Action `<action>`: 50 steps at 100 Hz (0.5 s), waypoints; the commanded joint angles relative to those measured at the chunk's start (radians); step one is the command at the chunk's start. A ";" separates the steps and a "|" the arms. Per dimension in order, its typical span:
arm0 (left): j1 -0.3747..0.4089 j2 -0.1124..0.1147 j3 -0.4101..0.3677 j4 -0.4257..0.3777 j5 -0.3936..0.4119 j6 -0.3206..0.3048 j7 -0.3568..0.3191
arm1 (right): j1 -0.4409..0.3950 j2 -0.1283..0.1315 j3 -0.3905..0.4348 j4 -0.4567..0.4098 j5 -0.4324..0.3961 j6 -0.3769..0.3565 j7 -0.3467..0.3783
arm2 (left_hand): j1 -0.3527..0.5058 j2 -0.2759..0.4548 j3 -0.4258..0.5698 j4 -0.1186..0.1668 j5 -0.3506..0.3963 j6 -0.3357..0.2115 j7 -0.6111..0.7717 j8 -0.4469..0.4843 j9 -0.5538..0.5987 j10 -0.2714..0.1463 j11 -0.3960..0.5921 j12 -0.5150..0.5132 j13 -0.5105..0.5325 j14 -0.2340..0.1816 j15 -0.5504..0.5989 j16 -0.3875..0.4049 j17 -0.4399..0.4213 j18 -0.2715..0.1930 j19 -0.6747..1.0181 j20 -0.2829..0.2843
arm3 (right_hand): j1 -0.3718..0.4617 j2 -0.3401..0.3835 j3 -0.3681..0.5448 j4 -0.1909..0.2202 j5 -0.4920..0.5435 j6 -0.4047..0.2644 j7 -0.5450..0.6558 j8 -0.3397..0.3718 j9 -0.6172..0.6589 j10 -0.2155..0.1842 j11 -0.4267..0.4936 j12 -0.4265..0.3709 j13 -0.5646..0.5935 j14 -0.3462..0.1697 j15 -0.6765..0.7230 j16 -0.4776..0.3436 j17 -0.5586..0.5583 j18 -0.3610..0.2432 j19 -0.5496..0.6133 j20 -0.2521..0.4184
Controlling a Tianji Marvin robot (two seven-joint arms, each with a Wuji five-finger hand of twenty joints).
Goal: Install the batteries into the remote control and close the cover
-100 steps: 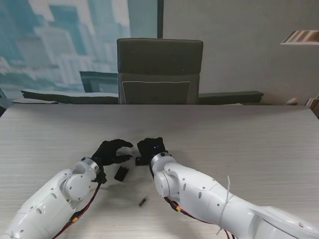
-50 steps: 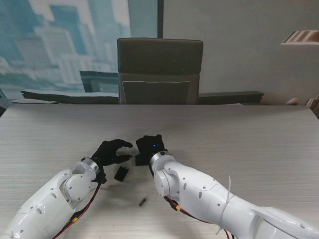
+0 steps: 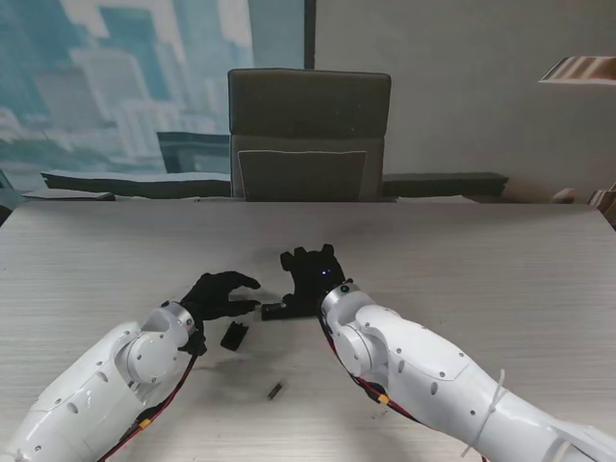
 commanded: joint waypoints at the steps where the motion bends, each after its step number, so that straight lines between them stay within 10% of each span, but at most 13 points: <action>1: 0.000 0.001 0.008 -0.017 0.006 0.018 -0.016 | -0.019 0.038 0.014 -0.003 -0.006 -0.020 0.025 | -0.021 0.035 -0.024 0.026 0.006 -0.003 -0.015 -0.007 -0.016 0.001 -0.009 0.007 -0.012 -0.013 -0.006 -0.003 -0.005 -0.013 0.020 0.024 | -0.038 -0.026 -0.003 -0.001 -0.035 0.023 -0.009 -0.013 -0.041 0.026 -0.012 -0.014 -0.020 0.011 -0.013 -0.014 -0.019 0.030 -0.021 -0.012; 50: -0.019 -0.015 0.070 -0.061 0.059 0.190 0.047 | -0.079 0.088 0.083 0.015 -0.072 -0.098 0.052 | -0.043 0.130 -0.281 0.032 0.079 0.032 0.080 0.039 0.105 0.024 0.079 0.063 0.083 0.030 0.147 0.077 0.054 -0.003 0.312 0.085 | -0.084 -0.030 -0.022 -0.017 0.089 0.017 -0.009 -0.025 -0.039 0.043 -0.021 -0.022 -0.037 0.006 0.018 0.005 -0.032 0.026 -0.026 -0.023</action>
